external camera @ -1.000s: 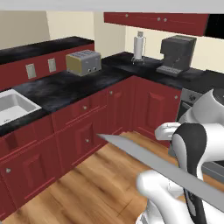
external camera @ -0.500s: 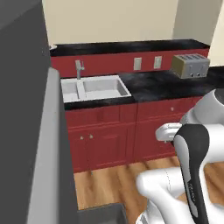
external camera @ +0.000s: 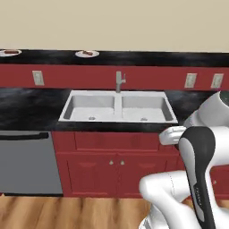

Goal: Pick up the apple and peach from the fridge and place one fruit on each plate on the dining counter.

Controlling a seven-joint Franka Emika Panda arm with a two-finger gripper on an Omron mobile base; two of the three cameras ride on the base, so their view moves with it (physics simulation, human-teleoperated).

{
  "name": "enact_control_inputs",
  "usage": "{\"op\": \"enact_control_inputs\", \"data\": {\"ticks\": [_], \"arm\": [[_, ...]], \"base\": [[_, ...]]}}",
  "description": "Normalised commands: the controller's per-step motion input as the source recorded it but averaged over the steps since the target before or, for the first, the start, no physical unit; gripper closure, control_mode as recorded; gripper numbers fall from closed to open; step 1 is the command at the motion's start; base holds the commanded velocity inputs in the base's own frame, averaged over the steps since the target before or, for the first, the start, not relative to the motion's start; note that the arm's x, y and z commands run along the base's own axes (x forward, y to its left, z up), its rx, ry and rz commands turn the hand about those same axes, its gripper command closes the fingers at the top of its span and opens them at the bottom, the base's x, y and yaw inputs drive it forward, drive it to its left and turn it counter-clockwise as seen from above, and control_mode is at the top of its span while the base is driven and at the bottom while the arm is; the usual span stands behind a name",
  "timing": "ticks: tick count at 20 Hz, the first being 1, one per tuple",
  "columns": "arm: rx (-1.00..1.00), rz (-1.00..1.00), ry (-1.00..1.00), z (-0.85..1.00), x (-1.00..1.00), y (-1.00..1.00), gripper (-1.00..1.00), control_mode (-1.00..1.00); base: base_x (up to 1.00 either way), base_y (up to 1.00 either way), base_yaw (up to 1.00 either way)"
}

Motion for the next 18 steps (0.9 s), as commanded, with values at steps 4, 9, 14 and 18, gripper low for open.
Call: {"op": "enact_control_inputs", "data": {"ticks": [4, 9, 14, 18], "arm": [[0.00, 0.00, 0.00, 0.00, 0.00, 0.00, 1.00, 1.00], [0.00, 0.00, 0.00, 0.00, 0.00, 0.00, 1.00, 1.00], [0.00, 0.00, 0.00, 0.00, 0.00, 0.00, 1.00, 1.00], [0.00, 0.00, 0.00, 0.00, 0.00, 0.00, 1.00, 1.00]], "base": [[1.00, 0.02, 0.27], [0.97, 0.71, 0.44], [0.59, 0.95, 0.55], [0.52, 1.00, 0.44]]}}
